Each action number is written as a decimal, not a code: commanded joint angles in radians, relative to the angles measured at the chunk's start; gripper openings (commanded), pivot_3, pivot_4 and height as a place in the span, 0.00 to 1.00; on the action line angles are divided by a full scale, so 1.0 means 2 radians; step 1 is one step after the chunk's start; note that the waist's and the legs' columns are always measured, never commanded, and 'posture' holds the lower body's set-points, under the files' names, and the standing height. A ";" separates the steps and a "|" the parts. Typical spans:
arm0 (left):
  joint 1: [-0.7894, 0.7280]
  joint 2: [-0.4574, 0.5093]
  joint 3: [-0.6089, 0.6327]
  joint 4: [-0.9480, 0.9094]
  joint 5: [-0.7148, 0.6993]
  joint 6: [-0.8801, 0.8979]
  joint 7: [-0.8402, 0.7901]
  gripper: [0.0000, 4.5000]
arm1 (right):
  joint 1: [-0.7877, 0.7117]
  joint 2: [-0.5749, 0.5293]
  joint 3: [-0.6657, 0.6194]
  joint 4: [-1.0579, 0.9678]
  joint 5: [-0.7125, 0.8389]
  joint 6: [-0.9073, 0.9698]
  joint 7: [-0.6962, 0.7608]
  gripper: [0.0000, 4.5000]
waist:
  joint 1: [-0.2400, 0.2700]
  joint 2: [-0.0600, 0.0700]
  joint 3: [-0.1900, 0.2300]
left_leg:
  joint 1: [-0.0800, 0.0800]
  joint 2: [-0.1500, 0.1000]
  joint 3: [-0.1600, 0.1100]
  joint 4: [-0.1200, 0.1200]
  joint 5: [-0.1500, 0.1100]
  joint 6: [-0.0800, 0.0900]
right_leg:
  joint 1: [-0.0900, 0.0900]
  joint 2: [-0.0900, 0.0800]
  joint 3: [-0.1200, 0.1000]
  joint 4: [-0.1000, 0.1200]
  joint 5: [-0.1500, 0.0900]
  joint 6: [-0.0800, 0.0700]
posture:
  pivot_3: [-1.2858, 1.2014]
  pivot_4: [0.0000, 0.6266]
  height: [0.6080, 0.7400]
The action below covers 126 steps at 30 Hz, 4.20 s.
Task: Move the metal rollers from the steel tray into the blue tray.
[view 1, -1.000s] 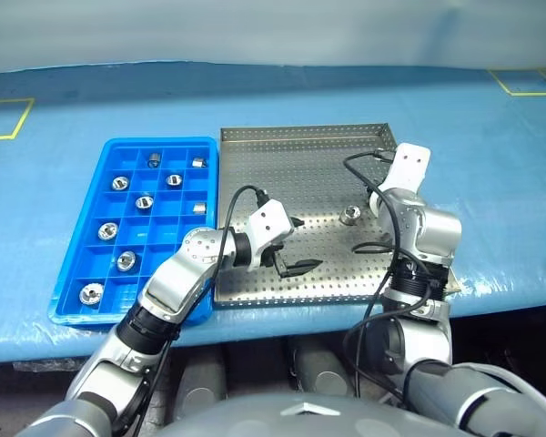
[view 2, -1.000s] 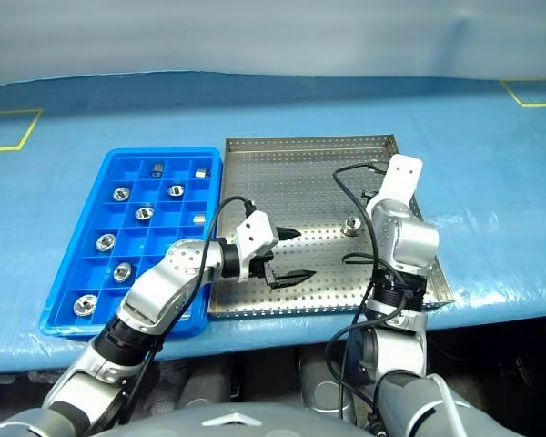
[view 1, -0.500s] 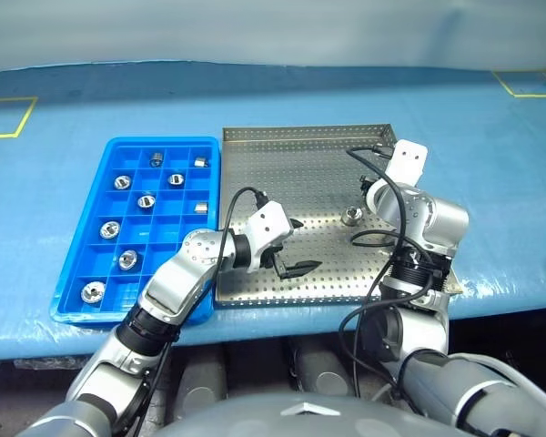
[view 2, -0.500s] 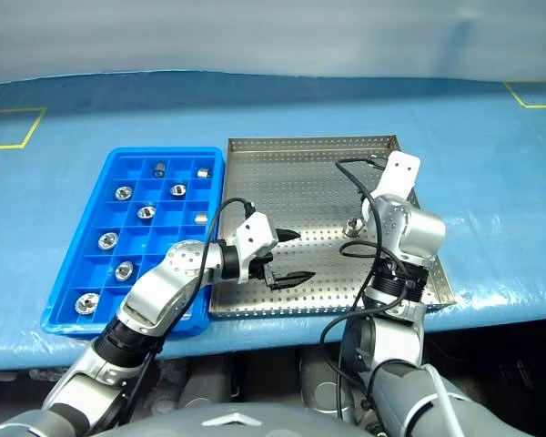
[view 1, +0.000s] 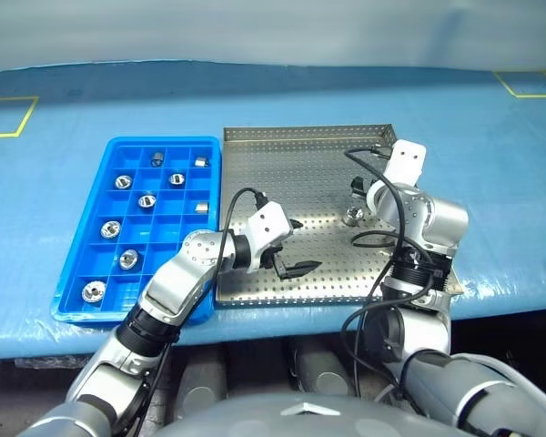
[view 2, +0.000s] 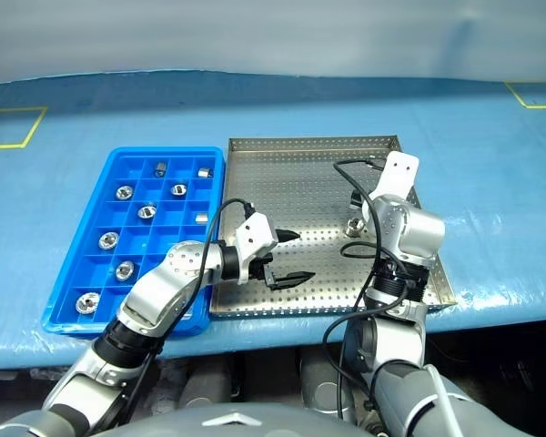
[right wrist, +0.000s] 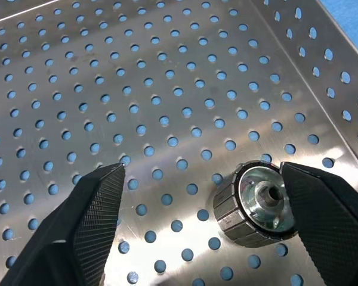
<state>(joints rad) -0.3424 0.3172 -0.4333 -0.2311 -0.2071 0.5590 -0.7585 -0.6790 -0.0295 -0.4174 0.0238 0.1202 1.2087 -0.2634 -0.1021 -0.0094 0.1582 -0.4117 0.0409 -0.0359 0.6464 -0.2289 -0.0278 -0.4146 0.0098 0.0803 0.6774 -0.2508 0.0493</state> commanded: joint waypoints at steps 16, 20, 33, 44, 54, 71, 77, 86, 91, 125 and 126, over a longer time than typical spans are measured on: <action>0.001 0.000 0.004 -0.025 -0.006 0.000 -0.004 1.00 | -0.028 0.011 -0.063 0.006 0.000 0.013 -0.049 0.60 | 0.006 0.000 0.000 | 0.000 0.000 0.000 0.000 0.000 0.000 | 0.000 0.000 0.000 0.000 0.000 0.000 | 0.50 0.24 1.00; 0.002 0.000 0.004 -0.026 -0.006 0.000 -0.003 1.00 | -0.027 0.012 -0.064 0.006 0.001 0.012 -0.051 0.31 | 0.006 0.000 0.000 | 0.000 0.000 0.000 0.000 0.000 0.000 | 0.000 0.000 0.000 0.000 0.000 0.000 | 0.50 0.24 1.00; 0.017 0.007 0.041 -0.080 -0.042 0.006 -0.004 1.00 | 0.018 0.018 0.079 -0.132 0.044 -0.055 0.077 0.24 | 0.004 0.002 0.001 | -0.001 0.000 0.000 -0.001 0.000 0.000 | -0.001 0.000 0.000 0.000 0.000 0.000 | 0.50 0.24 1.00; 0.118 0.062 0.163 -0.212 -0.091 0.024 0.041 1.00 | 0.017 0.065 0.210 -0.119 0.061 -0.075 0.139 0.24 | 0.020 0.002 0.001 | -0.001 0.001 0.000 -0.001 0.000 0.000 | -0.001 0.000 0.000 0.000 0.000 0.000 | 0.56 0.24 1.00; 0.251 0.092 0.323 -0.316 -0.118 0.030 0.107 1.00 | -0.027 0.096 0.281 -0.025 0.074 -0.127 0.206 0.24 | 0.057 0.001 0.002 | -0.001 0.001 -0.001 -0.001 0.000 0.000 | -0.001 0.000 -0.003 -0.001 -0.001 -0.001 | 0.64 0.24 1.00; 0.454 0.069 0.389 -0.361 -0.170 0.001 0.118 1.00 | -0.027 0.102 0.396 0.071 0.053 -0.210 0.317 0.24 | 0.096 0.000 0.002 | -0.001 0.002 -0.002 -0.001 0.000 0.000 | -0.001 0.000 -0.005 -0.001 -0.004 -0.006 | 0.68 0.24 1.00; 0.459 0.064 0.385 -0.353 -0.170 -0.004 0.123 1.00 | -0.028 0.103 0.399 0.095 0.046 -0.222 0.321 0.24 | 0.100 0.000 0.002 | -0.001 0.002 -0.002 -0.001 -0.001 -0.001 | -0.001 0.000 -0.006 -0.001 -0.004 -0.006 | 0.68 0.24 1.00; 0.429 0.076 0.365 -0.341 -0.172 0.004 0.117 1.00 | -0.020 0.084 0.391 0.081 0.037 -0.213 0.323 0.67 | 0.099 0.001 0.003 | -0.001 0.002 -0.002 -0.001 -0.001 -0.001 | -0.001 0.000 -0.006 -0.001 -0.004 -0.007 | 0.66 0.24 1.00; 0.391 0.091 0.346 -0.327 -0.178 0.010 0.111 1.00 | 0.009 0.056 0.354 -0.017 0.041 -0.229 0.309 0.73 | 0.098 0.001 0.003 | -0.001 0.002 -0.002 -0.001 -0.001 -0.001 | -0.001 0.000 -0.006 -0.001 -0.004 -0.006 | 0.63 0.24 1.00; 0.118 0.115 0.140 -0.159 -0.139 0.015 0.037 1.00 | 0.258 -0.025 0.133 -0.324 -0.030 -0.011 0.141 0.73 | 0.013 0.001 0.003 | 0.000 0.002 -0.001 0.000 -0.001 -0.001 | 0.000 0.000 -0.003 -0.001 -0.002 -0.002 | 0.49 0.24 1.00; 0.118 0.114 0.140 -0.159 -0.138 0.014 0.036 1.00 | 0.257 -0.022 0.130 -0.319 -0.028 -0.014 0.141 0.73 | 0.013 0.001 0.003 | 0.000 0.002 -0.001 0.000 -0.001 -0.001 | -0.001 0.000 -0.003 -0.001 -0.002 -0.002 | 0.49 0.24 1.00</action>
<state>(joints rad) -0.0958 0.5514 -0.1514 -0.5422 -0.4831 0.6056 -0.6784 -0.1610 -0.0813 -0.1396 -0.6107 0.0550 1.2069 0.0215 -0.0770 -0.0079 0.1634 -0.4126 0.0443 -0.0376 0.6454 -0.2313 -0.0307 -0.4157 0.0107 0.0751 0.6757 -0.2541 0.0453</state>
